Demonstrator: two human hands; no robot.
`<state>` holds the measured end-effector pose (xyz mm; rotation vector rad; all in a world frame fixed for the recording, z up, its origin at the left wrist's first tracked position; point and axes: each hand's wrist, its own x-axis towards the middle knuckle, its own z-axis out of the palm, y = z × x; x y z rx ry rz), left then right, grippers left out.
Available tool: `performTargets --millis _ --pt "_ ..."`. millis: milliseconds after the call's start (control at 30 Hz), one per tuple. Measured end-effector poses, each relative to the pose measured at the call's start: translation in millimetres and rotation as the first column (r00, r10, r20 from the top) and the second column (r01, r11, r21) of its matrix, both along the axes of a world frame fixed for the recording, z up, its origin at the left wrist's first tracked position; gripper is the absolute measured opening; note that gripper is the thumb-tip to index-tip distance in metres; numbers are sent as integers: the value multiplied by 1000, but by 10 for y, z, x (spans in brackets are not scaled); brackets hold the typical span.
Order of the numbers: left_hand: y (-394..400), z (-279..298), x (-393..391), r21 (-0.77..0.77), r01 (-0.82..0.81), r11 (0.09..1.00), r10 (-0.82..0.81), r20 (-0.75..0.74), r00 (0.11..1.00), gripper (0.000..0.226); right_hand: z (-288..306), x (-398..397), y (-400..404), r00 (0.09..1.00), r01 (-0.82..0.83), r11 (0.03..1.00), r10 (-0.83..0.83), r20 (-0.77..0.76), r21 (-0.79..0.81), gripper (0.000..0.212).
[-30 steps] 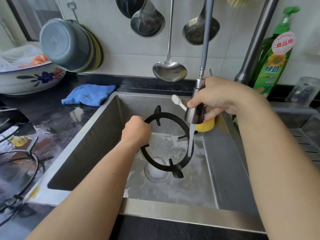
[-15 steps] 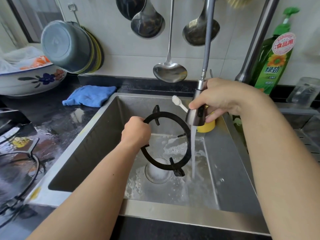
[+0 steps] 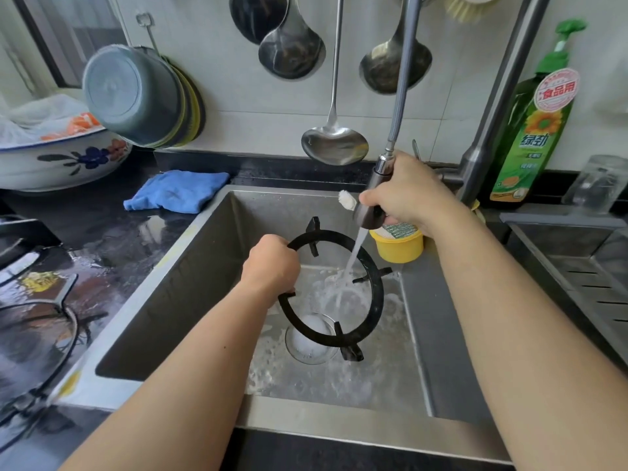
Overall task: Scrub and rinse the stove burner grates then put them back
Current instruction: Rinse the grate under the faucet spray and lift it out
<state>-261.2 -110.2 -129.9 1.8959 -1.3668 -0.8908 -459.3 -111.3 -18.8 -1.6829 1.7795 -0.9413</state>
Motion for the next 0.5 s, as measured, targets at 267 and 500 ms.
performTargets --millis 267,500 --pt "24 46 23 -62 -34 997 39 78 996 27 250 -141 202 981 -192 927 169 96 321 38" --pt "19 57 28 -45 -62 997 63 20 998 28 239 -47 196 964 -257 912 220 147 320 38"
